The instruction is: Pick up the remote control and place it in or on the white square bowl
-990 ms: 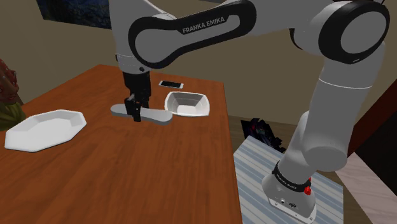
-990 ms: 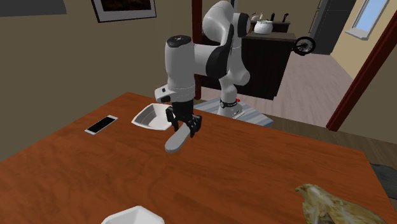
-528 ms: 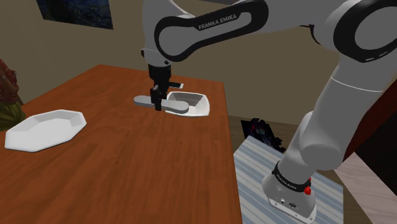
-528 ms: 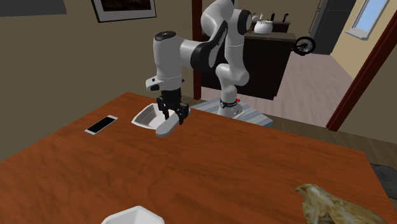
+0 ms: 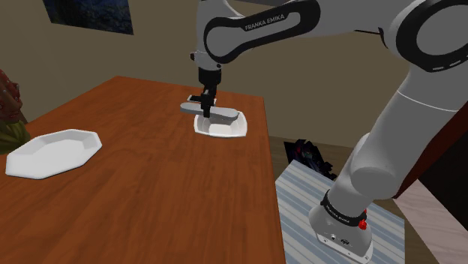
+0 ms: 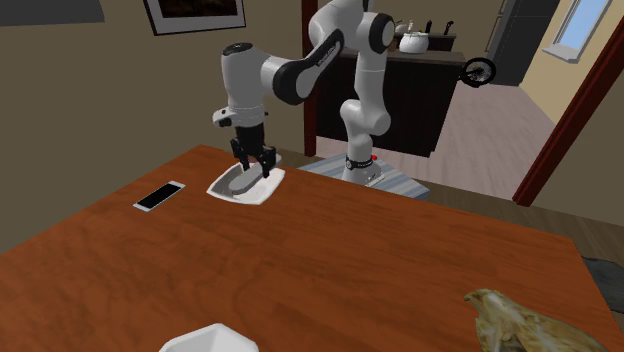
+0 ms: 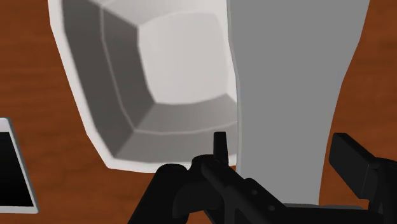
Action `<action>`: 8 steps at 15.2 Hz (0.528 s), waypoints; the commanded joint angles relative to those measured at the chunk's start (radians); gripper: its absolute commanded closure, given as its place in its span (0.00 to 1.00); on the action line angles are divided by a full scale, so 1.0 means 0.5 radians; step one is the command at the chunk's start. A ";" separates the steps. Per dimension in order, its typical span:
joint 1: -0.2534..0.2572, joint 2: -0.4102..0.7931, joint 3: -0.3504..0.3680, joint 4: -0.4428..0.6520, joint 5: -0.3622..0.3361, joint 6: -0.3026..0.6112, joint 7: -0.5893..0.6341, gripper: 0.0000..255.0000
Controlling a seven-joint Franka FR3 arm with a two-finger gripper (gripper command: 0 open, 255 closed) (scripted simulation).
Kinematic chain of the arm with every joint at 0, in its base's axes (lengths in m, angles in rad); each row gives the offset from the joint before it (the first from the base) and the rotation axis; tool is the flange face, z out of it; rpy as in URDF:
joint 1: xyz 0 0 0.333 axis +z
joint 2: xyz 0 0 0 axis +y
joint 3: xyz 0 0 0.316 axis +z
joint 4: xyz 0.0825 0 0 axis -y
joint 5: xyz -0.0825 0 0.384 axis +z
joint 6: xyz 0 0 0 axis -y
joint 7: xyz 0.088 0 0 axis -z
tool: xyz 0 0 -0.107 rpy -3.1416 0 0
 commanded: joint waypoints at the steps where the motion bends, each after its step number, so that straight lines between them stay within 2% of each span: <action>1: -0.053 -0.026 -0.054 -0.035 0.004 0.013 -0.112 1.00; 5: -0.160 -0.040 -0.166 -0.048 0.003 0.016 -0.330 1.00; 8: -0.159 -0.018 -0.166 -0.105 -0.001 0.095 -0.326 1.00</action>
